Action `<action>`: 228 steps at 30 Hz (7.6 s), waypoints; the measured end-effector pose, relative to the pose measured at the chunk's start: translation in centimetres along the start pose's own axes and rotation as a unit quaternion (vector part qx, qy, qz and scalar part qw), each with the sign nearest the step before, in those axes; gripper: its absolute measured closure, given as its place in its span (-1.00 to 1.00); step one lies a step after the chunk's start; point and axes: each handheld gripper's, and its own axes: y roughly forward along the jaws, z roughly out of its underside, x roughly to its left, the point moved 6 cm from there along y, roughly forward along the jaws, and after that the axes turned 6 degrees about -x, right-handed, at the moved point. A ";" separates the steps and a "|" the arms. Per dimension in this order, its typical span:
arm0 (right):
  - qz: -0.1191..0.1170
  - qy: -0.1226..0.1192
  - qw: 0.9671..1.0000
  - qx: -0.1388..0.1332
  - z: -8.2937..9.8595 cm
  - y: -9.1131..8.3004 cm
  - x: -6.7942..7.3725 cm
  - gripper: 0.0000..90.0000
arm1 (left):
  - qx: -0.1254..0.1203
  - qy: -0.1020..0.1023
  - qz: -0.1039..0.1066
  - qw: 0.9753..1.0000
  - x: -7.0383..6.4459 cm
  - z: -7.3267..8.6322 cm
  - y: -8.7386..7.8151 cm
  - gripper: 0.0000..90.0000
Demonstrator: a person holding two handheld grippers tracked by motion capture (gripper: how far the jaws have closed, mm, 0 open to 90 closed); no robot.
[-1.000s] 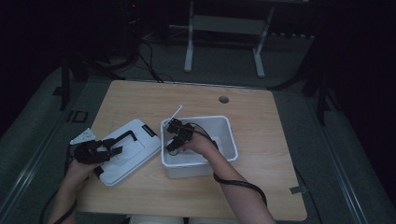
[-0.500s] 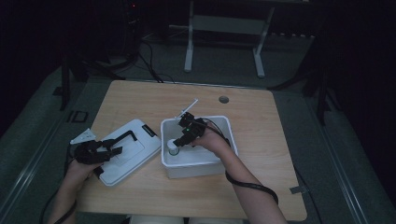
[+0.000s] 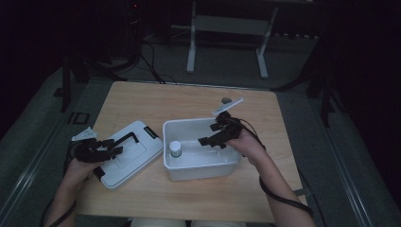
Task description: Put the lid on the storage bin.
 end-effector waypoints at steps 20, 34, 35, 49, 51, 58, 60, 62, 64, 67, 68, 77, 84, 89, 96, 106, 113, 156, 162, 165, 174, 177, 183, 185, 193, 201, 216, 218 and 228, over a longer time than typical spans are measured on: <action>0.110 0.065 0.985 -0.119 8.6 -10.6 -7.1 -0.64 | 0.036 0.011 0.021 0.999 -0.2 -1.2 1.4 -0.03; 0.159 0.082 0.975 -0.131 15.1 -9.7 -9.5 -0.64 | 0.056 0.029 0.027 0.998 -0.6 -1.3 2.0 0.35; 0.161 0.082 0.975 -0.129 15.6 -9.5 -9.5 -0.64 | 0.057 0.026 0.031 0.998 -0.7 -1.3 2.0 0.35; 0.157 0.102 0.974 -0.127 20.4 -8.1 -8.0 -0.64 | 0.066 0.049 0.030 0.996 -0.9 -2.1 1.3 0.63; 0.154 0.105 0.974 -0.130 20.8 -8.2 -7.6 -0.64 | 0.068 0.054 0.027 0.996 -1.0 -2.1 1.3 0.73; 0.155 0.113 0.972 -0.137 22.5 -8.6 -6.4 -0.64 | 0.080 0.068 0.023 0.994 -1.2 -2.6 1.1 0.84; 0.152 0.117 0.973 -0.131 23.1 -8.5 -6.2 -0.64 | 0.088 0.071 0.020 0.993 -1.2 -2.8 1.1 0.84; 0.151 0.112 0.975 -0.121 23.6 -8.3 -6.0 -0.64 | 0.094 0.071 0.020 0.993 -1.2 -2.8 1.1 0.84; 0.149 0.113 0.975 -0.123 23.9 -8.3 -5.7 -0.64 | 0.095 0.074 0.019 0.993 -1.2 -2.9 1.1 0.84; 0.149 0.117 0.974 -0.127 24.2 -8.5 -5.6 -0.64 | 0.090 0.084 0.003 0.992 -1.0 -3.2 0.9 0.85; 0.149 0.117 0.973 -0.130 24.2 -8.6 -5.6 -0.64 | 0.088 0.082 0.004 0.993 -1.0 -3.3 0.8 0.85; 0.153 0.121 0.971 -0.135 24.4 -9.0 -5.8 -0.64 | 0.051 0.089 -0.001 0.995 -1.3 -6.4 -2.5 0.85; 0.151 0.123 0.971 -0.138 24.5 -8.9 -5.8 -0.64 | 0.027 0.097 -0.010 0.995 -1.7 -8.9 -5.1 0.85; 0.151 0.122 0.972 -0.135 24.6 -8.8 -5.7 -0.64 | 0.012 0.112 -0.006 0.994 -2.7 -11.0 -6.3 0.85; 0.150 0.123 0.972 -0.134 24.6 -8.8 -5.6 -0.64 | -0.011 0.131 0.007 0.991 -4.7 -14.7 -7.7 0.85; 0.152 0.121 0.972 -0.135 24.5 -8.8 -5.5 -0.64 | -0.024 0.171 0.059 0.983 -9.6 -18.2 -5.9 0.85; 0.153 0.122 0.971 -0.134 24.5 -8.7 -5.4 -0.64 | -0.008 0.200 0.097 0.975 -13.0 -19.1 -2.5 0.85; 0.144 0.128 0.972 -0.138 24.6 -8.6 -5.4 -0.64 | 0.050 0.302 0.242 0.921 -23.2 -18.6 9.5 0.85; 0.143 0.128 0.971 -0.139 24.5 -8.7 -5.4 -0.64 | 0.066 0.307 0.244 0.918 -23.2 -17.8 10.5 0.85; 0.143 0.130 0.971 -0.141 24.5 -8.8 -5.5 -0.64 | 0.068 0.309 0.243 0.917 -23.2 -17.4 10.9 0.85; 0.142 0.129 0.971 -0.139 24.5 -8.7 -5.5 -0.64 | 0.081 0.309 0.243 0.916 -23.2 -17.0 11.7 0.85; 0.143 0.131 0.971 -0.140 24.5 -8.7 -5.5 -0.64 | 0.084 0.306 0.244 0.916 -23.0 -16.8 11.8 0.85; 0.142 0.129 0.972 -0.138 24.6 -8.7 -5.5 -0.64 | 0.078 0.282 0.250 0.923 -22.3 -16.6 11.8 0.85; 0.142 0.129 0.972 -0.138 24.5 -8.6 -5.4 -0.64 | 0.078 0.284 0.241 0.925 -22.2 -16.7 11.8 0.78; 0.142 0.128 0.972 -0.137 24.3 -8.6 -5.4 -0.64 | 0.070 0.249 0.204 0.944 -21.2 -16.9 11.5 -0.04; 0.143 0.128 0.972 -0.136 24.4 -8.6 -5.4 -0.64 | 0.043 0.211 0.183 0.959 -19.7 -16.7 10.3 -0.66; 0.144 0.127 0.972 -0.133 24.5 -8.5 -5.3 -0.64 | -0.050 0.191 0.121 0.973 -16.1 -14.3 5.9 -0.69; 0.144 0.128 0.972 -0.132 24.5 -8.5 -5.3 -0.64 | -0.052 0.187 0.121 0.973 -15.9 -14.2 5.6 -0.69; 0.145 0.127 0.972 -0.133 24.4 -8.5 -5.2 -0.64 | -0.079 0.174 0.111 0.975 -14.3 -11.7 3.4 -0.69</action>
